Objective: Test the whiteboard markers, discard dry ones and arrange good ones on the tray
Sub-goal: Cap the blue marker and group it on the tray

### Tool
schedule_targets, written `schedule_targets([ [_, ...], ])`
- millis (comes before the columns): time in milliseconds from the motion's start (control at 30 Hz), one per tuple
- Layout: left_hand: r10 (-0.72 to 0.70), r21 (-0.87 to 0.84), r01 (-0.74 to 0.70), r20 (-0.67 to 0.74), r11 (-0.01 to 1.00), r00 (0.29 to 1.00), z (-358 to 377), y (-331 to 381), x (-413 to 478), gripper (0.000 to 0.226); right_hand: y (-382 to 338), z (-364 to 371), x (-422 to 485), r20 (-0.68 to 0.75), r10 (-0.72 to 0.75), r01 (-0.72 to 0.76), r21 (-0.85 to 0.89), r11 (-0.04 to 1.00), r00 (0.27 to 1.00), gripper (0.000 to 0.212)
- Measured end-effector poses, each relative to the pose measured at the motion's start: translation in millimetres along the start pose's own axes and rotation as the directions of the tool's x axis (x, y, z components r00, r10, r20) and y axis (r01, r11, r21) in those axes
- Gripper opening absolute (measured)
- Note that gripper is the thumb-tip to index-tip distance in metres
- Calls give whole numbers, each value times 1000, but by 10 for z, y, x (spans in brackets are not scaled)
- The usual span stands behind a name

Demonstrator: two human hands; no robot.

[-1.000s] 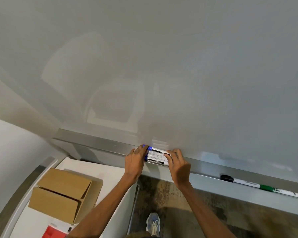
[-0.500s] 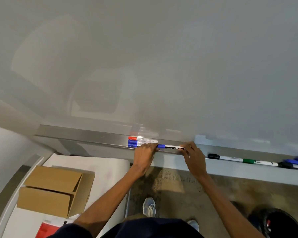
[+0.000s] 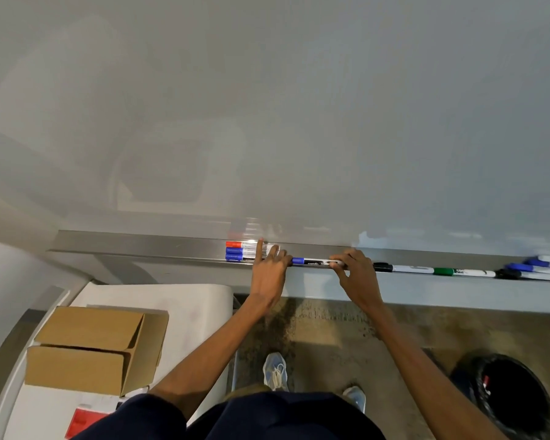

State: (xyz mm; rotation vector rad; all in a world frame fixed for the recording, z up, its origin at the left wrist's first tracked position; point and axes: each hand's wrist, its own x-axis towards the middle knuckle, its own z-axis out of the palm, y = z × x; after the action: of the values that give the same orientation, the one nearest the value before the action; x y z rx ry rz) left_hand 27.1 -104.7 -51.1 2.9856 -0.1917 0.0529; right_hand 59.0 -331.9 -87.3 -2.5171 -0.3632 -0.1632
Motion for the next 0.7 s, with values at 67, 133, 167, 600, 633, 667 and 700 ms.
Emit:
schedule_targets([
  [67, 4, 25, -4, 6, 1000, 1000, -5, -1, -17, 36, 18, 23, -2, 14, -24, 24, 7, 1000, 1000, 16],
  [133, 2, 37, -3, 21, 999, 1000, -18, -8, -26, 37, 34, 45, -2, 23, -15, 15, 15, 1000, 1000, 17],
  [167, 4, 43, -6, 34, 999, 999, -28, -10, -27, 37, 34, 53, 1, 27, 0, 0, 14, 1000, 1000, 15],
  [600, 58, -19, -58, 52, 998, 997, 36, 17, -56, 41, -46, 6, 18, -23, -15, 15, -3, 1000, 1000, 15],
  [633, 64, -27, -63, 48, 998, 997, 35, 27, -52, 40, -47, 6, 17, -30, -20, 20, 4, 1000, 999, 17],
  [667, 66, -33, -65, 25, 997, 998, 28, 38, -45, 38, -51, 2, 16, -39, -24, 24, 8, 1000, 999, 19],
  [700, 72, -34, -72, -7, 997, 997, 28, 49, -34, 34, -54, -6, 14, -48, -25, 26, 11, 1000, 999, 22],
])
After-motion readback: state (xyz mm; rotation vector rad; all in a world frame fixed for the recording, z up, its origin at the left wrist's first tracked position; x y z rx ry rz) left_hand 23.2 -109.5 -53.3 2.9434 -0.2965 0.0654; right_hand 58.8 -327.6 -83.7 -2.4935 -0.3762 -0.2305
